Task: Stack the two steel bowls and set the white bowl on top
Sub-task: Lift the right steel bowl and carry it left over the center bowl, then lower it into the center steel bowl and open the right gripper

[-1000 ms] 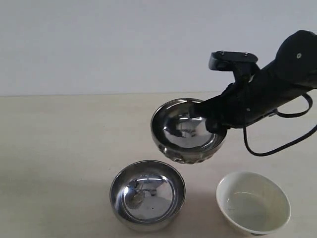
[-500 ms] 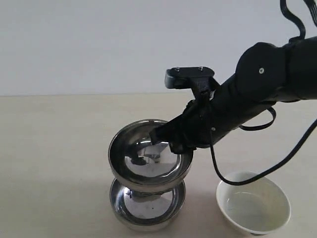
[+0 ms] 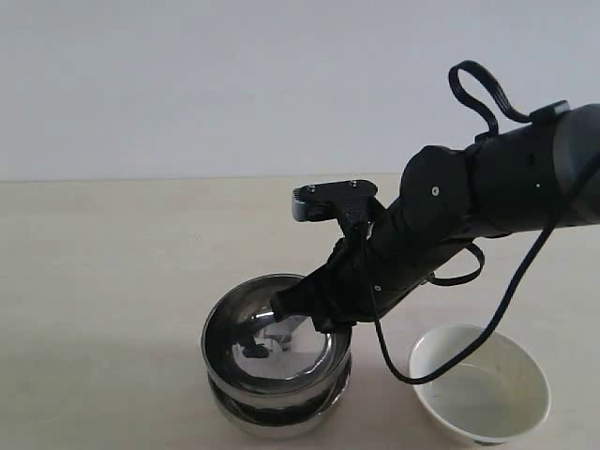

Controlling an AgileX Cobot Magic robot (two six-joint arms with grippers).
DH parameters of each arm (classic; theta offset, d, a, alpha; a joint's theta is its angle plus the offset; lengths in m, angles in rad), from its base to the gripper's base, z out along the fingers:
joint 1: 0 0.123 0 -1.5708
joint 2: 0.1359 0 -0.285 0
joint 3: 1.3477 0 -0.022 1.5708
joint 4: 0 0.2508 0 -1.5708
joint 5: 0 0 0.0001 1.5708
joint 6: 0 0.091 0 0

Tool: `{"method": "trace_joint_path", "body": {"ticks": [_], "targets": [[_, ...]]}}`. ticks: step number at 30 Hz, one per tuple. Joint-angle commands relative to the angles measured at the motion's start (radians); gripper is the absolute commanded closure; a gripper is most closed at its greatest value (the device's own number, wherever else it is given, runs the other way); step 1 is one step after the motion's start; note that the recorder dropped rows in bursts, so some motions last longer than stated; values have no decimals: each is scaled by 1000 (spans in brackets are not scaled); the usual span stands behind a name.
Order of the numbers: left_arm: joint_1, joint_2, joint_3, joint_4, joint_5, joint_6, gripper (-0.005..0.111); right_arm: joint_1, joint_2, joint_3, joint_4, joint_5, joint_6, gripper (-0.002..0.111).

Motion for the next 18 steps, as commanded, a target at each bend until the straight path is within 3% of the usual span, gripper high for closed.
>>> {"method": "trace_joint_path", "body": {"ticks": [1,18], "targets": [[4,-1,3,-10,0,0,103,1,-3,-4,7,-20,-3,108],[4,-1,3,-10,0,0,103,1,-3,-4,7,-20,-3,108]]}}
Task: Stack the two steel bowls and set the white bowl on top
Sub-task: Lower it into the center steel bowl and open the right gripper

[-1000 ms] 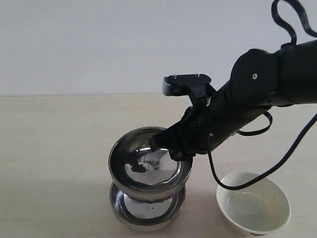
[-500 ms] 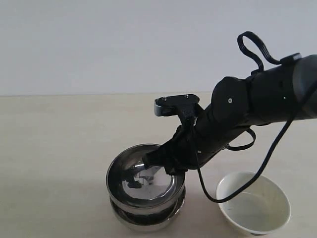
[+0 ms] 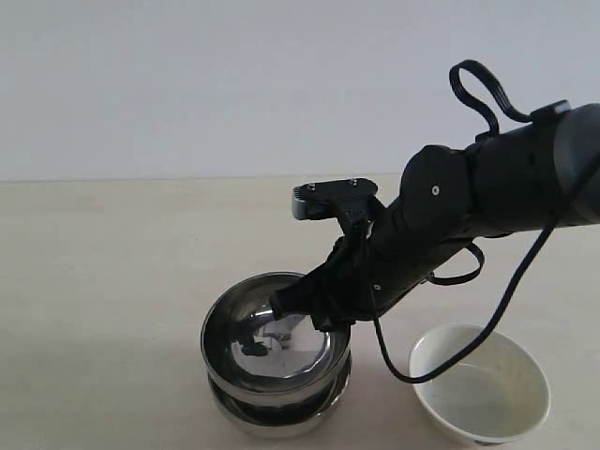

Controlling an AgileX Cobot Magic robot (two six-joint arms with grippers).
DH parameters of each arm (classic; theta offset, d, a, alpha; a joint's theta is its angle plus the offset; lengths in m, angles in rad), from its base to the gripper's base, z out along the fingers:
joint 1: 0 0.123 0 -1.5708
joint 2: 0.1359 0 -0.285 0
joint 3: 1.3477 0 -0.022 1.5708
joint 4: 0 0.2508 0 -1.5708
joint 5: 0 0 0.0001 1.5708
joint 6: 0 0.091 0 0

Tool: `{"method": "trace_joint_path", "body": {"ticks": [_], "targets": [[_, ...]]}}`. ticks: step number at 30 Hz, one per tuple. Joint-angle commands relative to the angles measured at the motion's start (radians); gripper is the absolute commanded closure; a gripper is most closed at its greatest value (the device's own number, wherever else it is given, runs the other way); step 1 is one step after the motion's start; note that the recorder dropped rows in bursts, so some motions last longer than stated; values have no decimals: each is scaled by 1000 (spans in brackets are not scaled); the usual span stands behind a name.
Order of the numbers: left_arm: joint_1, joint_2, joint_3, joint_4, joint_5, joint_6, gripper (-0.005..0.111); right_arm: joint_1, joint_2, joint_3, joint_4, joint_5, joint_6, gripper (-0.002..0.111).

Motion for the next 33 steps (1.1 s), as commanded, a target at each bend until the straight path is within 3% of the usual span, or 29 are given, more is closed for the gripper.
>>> {"method": "trace_joint_path", "body": {"ticks": [1,10,17,33], "targets": [[4,-1,3,-10,0,0,103,1,-3,-4,3,-16,-3,108],[4,-1,3,-10,0,0,103,1,-3,-4,3,-35,-3,105],[4,-1,3,-10,0,0,103,1,-3,-4,3,-47,0,70],[4,-1,3,-10,0,0,103,1,-63,-45,3,-78,-17,70]]}}
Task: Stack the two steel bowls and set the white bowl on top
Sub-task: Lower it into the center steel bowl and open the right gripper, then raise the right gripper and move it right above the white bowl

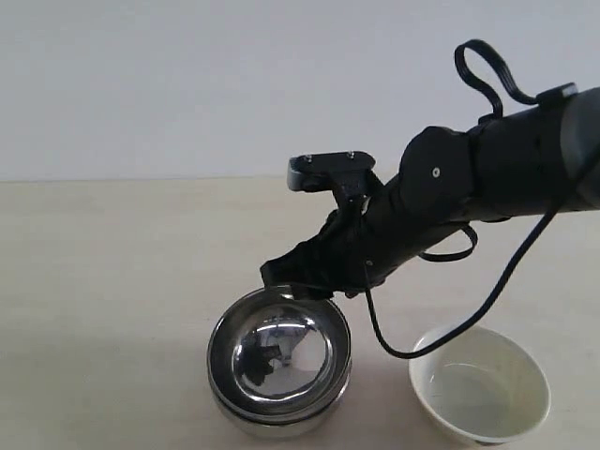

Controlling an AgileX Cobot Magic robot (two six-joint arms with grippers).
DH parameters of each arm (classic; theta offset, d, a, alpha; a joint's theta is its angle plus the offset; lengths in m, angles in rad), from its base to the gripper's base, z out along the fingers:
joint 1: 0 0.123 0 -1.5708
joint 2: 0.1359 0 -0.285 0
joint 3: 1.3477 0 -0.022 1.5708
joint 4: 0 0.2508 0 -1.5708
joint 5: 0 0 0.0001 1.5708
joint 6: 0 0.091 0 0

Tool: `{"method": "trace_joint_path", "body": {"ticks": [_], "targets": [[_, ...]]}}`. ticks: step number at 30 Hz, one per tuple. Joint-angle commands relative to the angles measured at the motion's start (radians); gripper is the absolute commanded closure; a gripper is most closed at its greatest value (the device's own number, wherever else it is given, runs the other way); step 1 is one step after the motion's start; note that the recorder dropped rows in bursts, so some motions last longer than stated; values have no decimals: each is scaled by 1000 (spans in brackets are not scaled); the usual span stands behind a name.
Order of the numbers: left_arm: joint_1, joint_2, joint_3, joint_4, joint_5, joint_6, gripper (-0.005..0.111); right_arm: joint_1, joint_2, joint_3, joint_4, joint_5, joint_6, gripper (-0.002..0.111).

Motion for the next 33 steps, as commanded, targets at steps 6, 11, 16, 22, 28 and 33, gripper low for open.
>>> {"method": "trace_joint_path", "body": {"ticks": [6,11,16,22,28,33], "targets": [[4,-1,3,-10,0,0,103,-1,-78,-11,-7,26,-74,107],[4,-1,3,-10,0,0,103,-1,-64,-10,-8,88,-82,108],[4,-1,3,-10,0,0,103,-1,-13,-10,-15,106,-82,108],[4,-1,3,-10,0,0,103,-1,22,-10,-15,91,-82,108],[4,-1,3,-10,0,0,103,-1,20,-10,-15,91,-82,108],[4,-1,3,-10,0,0,103,-1,-64,-10,-17,89,-94,108]]}}
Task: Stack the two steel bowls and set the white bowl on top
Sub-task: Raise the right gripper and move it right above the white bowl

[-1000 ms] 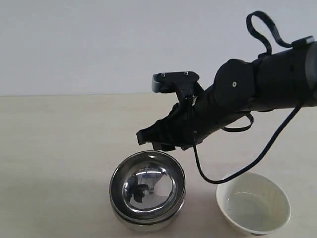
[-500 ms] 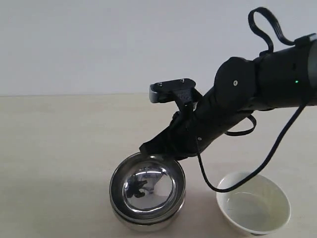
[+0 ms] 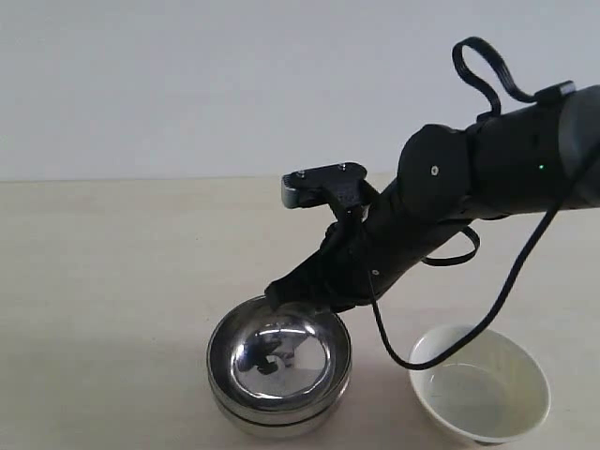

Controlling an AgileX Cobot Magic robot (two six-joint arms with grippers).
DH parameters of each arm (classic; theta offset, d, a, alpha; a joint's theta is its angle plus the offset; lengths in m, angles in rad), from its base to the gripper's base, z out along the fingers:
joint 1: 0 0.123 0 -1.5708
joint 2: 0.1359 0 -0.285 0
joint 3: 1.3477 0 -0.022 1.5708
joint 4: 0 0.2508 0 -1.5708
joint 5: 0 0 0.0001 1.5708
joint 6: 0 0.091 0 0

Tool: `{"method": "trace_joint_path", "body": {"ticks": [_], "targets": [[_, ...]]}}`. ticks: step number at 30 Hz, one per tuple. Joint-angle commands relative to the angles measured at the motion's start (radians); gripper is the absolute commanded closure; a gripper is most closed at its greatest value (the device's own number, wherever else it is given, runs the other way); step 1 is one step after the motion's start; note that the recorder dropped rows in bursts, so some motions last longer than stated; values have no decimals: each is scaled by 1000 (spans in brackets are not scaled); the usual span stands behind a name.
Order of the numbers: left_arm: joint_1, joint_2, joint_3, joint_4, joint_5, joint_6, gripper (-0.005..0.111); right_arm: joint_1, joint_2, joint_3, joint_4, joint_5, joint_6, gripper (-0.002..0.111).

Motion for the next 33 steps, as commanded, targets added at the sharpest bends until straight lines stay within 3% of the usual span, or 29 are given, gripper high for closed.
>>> {"method": "trace_joint_path", "body": {"ticks": [1,9,15,18,25,30,33], "targets": [[4,-1,3,-10,0,0,103,-1,-81,-2,-11,-9,-15,108],[4,-1,3,-10,0,0,103,-1,-245,-2,-77,20,30,108],[4,-1,3,-10,0,0,103,-1,-348,-2,-556,191,444,108],[4,-1,3,-10,0,0,103,-36,-361,-2,-681,328,492,108],[4,-1,3,-10,0,0,103,-269,-360,60,-548,463,308,108],[4,-1,3,-10,0,0,103,-462,-360,201,-454,369,205,108],[4,-1,3,-10,0,0,103,-526,-360,262,-282,305,74,103]]}}
